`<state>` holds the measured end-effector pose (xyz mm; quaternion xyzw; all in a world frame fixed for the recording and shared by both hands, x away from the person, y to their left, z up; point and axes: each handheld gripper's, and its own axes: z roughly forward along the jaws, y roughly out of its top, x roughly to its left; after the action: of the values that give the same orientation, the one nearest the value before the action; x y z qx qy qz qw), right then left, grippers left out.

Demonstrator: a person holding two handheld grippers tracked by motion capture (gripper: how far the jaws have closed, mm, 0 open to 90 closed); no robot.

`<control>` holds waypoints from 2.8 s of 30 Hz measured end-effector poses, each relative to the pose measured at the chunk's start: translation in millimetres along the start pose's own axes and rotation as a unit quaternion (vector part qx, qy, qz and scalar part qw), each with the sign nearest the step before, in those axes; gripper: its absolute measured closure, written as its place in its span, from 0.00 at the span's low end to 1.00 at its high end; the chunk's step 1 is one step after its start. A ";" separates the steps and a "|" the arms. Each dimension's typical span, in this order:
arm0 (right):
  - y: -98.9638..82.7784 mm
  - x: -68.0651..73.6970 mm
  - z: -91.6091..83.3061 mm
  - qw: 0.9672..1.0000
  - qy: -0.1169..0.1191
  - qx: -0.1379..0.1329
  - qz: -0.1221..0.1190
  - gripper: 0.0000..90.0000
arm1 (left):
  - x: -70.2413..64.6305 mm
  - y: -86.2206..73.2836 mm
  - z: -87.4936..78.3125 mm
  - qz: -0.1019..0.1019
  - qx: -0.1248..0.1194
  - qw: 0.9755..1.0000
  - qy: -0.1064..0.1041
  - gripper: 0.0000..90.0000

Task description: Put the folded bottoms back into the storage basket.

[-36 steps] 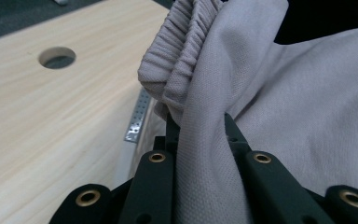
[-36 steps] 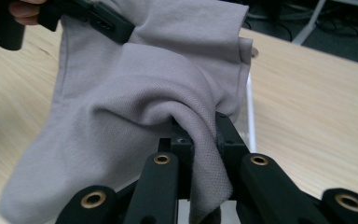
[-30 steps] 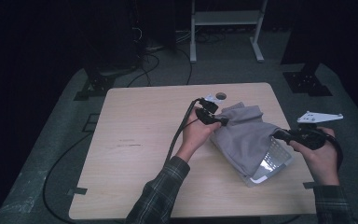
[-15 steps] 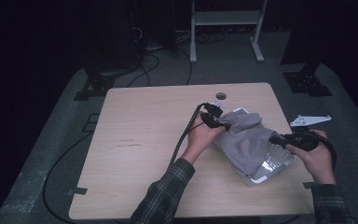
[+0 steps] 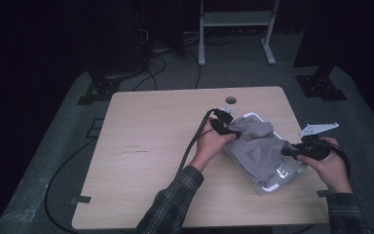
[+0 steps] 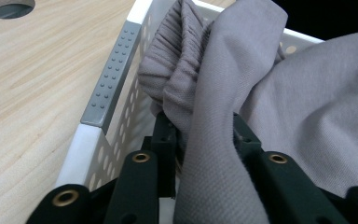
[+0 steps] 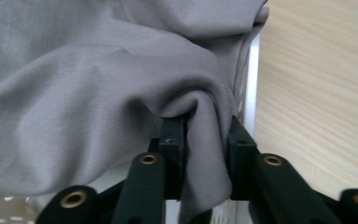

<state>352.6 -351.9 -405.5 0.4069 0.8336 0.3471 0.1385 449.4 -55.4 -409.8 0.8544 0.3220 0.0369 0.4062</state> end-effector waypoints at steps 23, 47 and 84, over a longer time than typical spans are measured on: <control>9.6 14.5 -0.8 0.999 0.028 -0.010 -0.016 0.75 | 2.1 8.4 -25.2 0.033 -0.031 0.998 0.035 0.76; 10.9 22.4 13.3 0.999 0.042 -0.001 -0.023 0.76 | 4.4 1.0 0.2 0.041 0.038 0.998 0.028 0.85; -25.1 -31.0 -0.7 0.998 -0.031 -0.004 0.057 1.00 | 18.1 -51.7 -20.8 0.015 0.027 0.998 0.053 1.00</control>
<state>357.2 -386.9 -424.0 0.4642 0.8029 0.3446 0.1457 430.0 -7.0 -436.6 0.8665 0.3310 0.0794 0.3652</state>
